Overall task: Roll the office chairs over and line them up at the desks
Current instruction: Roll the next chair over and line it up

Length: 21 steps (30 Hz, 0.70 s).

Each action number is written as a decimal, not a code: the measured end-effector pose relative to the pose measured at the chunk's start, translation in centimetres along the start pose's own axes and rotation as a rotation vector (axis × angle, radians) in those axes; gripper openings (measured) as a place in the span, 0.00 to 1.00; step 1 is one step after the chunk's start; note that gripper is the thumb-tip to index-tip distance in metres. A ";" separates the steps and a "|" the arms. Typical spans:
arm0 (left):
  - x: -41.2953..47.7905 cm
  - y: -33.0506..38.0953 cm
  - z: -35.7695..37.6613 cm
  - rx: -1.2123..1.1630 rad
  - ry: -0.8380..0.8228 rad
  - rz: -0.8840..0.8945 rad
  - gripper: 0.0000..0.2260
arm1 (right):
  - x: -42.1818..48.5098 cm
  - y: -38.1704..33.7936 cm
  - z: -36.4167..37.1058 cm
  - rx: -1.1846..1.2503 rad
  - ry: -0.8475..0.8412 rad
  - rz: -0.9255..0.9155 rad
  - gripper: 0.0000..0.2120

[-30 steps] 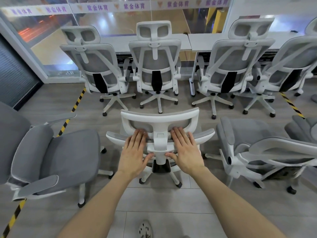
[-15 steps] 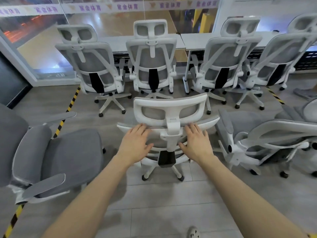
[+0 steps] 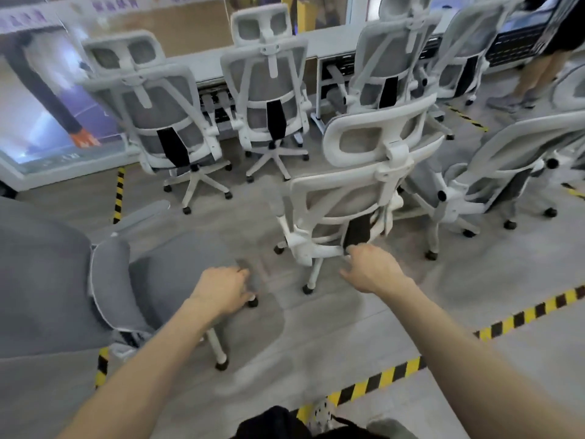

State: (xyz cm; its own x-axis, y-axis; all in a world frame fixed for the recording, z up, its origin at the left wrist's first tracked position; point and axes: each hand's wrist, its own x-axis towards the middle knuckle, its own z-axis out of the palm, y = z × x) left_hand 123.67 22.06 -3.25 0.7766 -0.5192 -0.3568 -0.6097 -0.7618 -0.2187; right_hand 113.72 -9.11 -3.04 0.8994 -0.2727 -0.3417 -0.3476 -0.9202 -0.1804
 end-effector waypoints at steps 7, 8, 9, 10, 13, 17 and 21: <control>-7.5 -9.9 6.2 0.103 0.033 0.033 0.23 | -7.2 -11.2 6.4 0.038 0.037 0.078 0.23; -8.5 -11.6 7.2 0.112 0.045 0.038 0.23 | -8.1 -13.0 7.5 0.048 0.036 0.086 0.22; -9.6 -13.4 8.3 0.127 0.067 0.045 0.23 | -9.1 -14.9 8.7 0.056 0.040 0.094 0.20; -10.6 -15.2 9.4 0.151 0.090 0.053 0.23 | -9.9 -16.8 9.8 0.059 0.052 0.096 0.19; -14.6 -20.1 12.2 0.157 0.108 0.069 0.23 | -12.9 -23.1 13.1 0.045 0.083 0.101 0.17; -21.1 -25.5 13.9 0.083 0.131 0.075 0.19 | -16.7 -32.6 16.2 0.108 0.101 0.109 0.14; -26.6 -31.9 14.9 -0.010 0.129 0.043 0.21 | -19.8 -43.0 17.7 0.170 0.105 0.029 0.12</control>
State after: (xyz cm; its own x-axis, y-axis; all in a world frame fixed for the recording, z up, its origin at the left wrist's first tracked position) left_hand 120.14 65.96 -0.35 0.7643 -0.5964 -0.2452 -0.6416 -0.7415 -0.1963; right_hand 106.12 40.79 -4.83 0.9081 -0.3340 -0.2525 -0.4051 -0.8534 -0.3281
